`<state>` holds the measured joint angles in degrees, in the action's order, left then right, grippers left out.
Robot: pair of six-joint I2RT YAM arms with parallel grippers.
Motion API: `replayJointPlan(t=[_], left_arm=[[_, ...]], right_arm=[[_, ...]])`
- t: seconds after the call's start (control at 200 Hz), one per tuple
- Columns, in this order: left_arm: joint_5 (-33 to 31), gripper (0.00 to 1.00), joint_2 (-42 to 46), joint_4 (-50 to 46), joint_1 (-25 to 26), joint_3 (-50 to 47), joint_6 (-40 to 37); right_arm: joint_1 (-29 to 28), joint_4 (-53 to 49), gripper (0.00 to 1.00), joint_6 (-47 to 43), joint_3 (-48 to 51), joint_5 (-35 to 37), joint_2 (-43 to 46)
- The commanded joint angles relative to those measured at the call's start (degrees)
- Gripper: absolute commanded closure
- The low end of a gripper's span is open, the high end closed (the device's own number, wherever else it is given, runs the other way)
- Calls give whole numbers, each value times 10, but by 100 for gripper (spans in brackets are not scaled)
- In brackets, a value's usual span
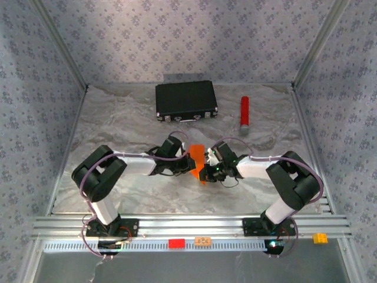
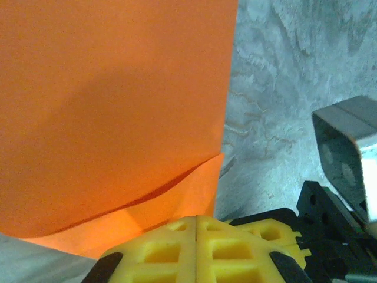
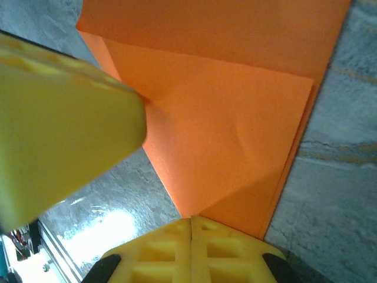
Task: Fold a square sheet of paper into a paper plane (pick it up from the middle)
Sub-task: Third fold the triangle at the center of the table.
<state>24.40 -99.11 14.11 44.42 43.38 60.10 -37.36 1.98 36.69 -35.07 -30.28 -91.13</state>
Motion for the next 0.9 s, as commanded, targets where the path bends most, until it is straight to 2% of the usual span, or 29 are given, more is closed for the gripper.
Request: replayJointPlan(t=[0.0,0.175,0.894], left_arm=[[-12,96,-21,-10,-1,9,4],[-36,97,-17,-11,-19,-16,10],[-2,96,-12,17,-97,-53,-36]], right_arm=[[-2,-58,98,7,18,33,-26],[-2,-62,100,5,24,37,-29],[-1,-60,100,3,26,33,-46]])
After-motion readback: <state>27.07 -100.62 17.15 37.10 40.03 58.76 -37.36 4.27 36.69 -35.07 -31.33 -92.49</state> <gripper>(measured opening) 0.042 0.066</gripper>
